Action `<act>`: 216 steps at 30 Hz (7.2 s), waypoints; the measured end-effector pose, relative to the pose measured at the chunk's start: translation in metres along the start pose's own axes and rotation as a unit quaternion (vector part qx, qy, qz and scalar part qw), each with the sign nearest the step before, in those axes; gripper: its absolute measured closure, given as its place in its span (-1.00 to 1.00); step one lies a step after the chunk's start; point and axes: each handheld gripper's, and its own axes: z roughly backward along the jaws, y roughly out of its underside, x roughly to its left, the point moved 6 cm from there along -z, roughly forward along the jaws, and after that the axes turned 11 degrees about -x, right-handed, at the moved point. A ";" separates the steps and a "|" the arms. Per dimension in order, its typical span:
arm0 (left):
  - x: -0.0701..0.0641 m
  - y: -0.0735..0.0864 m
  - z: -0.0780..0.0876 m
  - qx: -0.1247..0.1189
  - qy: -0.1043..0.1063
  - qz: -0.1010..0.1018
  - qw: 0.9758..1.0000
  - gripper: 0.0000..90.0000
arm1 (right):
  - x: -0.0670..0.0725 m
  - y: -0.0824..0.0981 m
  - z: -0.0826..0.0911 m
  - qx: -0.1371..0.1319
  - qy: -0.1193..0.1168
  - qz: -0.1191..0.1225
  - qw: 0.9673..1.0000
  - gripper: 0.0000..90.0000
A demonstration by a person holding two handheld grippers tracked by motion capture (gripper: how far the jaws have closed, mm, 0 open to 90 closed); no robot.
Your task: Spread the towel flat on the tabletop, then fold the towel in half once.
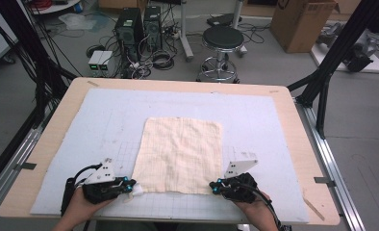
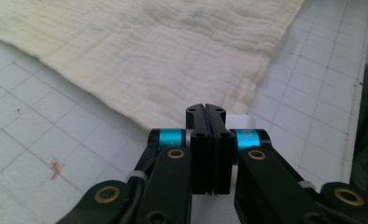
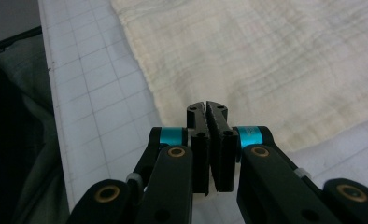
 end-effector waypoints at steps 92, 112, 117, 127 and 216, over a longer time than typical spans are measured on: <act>0.017 -0.012 0.005 -0.057 -0.041 0.042 0.997 -0.07 | -0.018 -0.011 0.007 -0.088 0.053 -0.043 0.994 -0.42; 0.065 -0.049 -0.010 -0.060 -0.069 0.070 0.993 -0.03 | -0.065 -0.045 0.002 -0.088 0.074 -0.021 0.993 -0.44; 0.079 -0.059 -0.018 -0.058 -0.071 0.079 0.993 0.01 | -0.081 -0.055 -0.002 -0.098 0.086 -0.026 0.991 -0.37; 0.116 -0.083 -0.036 -0.058 -0.104 0.091 0.989 0.06 | -0.113 -0.073 -0.012 -0.095 0.096 -0.040 0.990 -0.22; 0.145 -0.089 -0.038 -0.072 -0.174 0.111 0.976 0.92 | -0.140 -0.123 -0.014 -0.074 0.079 -0.112 0.988 0.89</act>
